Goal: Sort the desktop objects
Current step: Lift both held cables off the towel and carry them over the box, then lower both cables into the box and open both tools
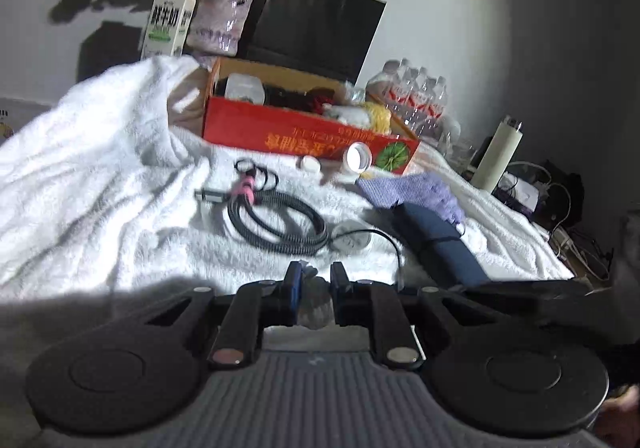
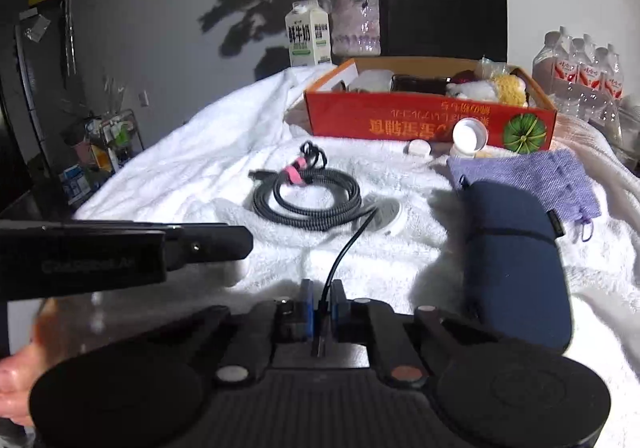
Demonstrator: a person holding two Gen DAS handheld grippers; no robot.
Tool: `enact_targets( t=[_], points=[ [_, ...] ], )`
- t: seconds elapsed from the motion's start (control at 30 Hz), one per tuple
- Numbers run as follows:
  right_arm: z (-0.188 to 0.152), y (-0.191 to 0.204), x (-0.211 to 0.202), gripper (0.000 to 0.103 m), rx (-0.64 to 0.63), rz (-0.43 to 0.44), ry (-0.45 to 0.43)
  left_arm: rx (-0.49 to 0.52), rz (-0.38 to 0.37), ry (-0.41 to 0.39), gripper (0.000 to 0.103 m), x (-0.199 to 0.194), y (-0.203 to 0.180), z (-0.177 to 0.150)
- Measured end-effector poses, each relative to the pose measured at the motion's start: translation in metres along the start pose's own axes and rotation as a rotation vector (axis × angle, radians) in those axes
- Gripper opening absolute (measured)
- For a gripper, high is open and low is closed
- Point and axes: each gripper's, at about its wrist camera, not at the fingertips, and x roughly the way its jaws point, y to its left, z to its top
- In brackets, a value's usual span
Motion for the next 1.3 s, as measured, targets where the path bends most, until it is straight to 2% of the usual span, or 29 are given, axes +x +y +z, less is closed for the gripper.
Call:
enact_targets(
  t=[0.13,0.3,0.43,0.5,0.7,0.9,1.03,1.1,1.2,1.3],
  points=[
    [0.014,-0.005,-0.051,0.005,-0.028,-0.089,-0.177,0.043,0.015,-0.064,0.015,-0.015,-0.012,0.008],
    [0.014,-0.02,-0.095,0.005,0.01,-0.156,-0.278,0.131,0.018,-0.13,0.015,-0.035,-0.035,0.011],
    [0.011,-0.024,-0.128,0.005,0.037,-0.173,-0.372,0.144,0.017,-0.14,0.015,-0.041,-0.041,0.01],
    [0.015,-0.022,-0.134,0.005,-0.002,-0.182,-0.374,0.142,0.014,-0.139,0.015,-0.042,-0.043,0.01],
    [0.023,-0.027,-0.14,0.005,0.007,-0.163,-0.387,0.165,-0.025,-0.177,0.015,-0.051,-0.054,0.019],
    [0.066,-0.045,-0.107,0.005,-0.025,-0.124,-0.376,0.204,-0.073,-0.184,0.015,-0.022,-0.058,0.07],
    [0.116,-0.066,-0.061,0.005,-0.031,-0.063,-0.347,0.176,-0.043,-0.171,0.015,0.018,-0.055,0.125],
    [0.146,-0.079,-0.033,0.005,-0.014,-0.024,-0.318,0.146,-0.042,-0.125,0.015,0.046,-0.05,0.154],
    [0.195,-0.098,0.011,0.005,-0.009,-0.007,-0.272,0.104,0.006,-0.047,0.015,0.097,-0.039,0.193],
    [0.24,-0.119,0.064,0.005,0.0,0.015,-0.225,0.195,0.097,-0.038,0.016,0.15,-0.039,0.218]
  ],
)
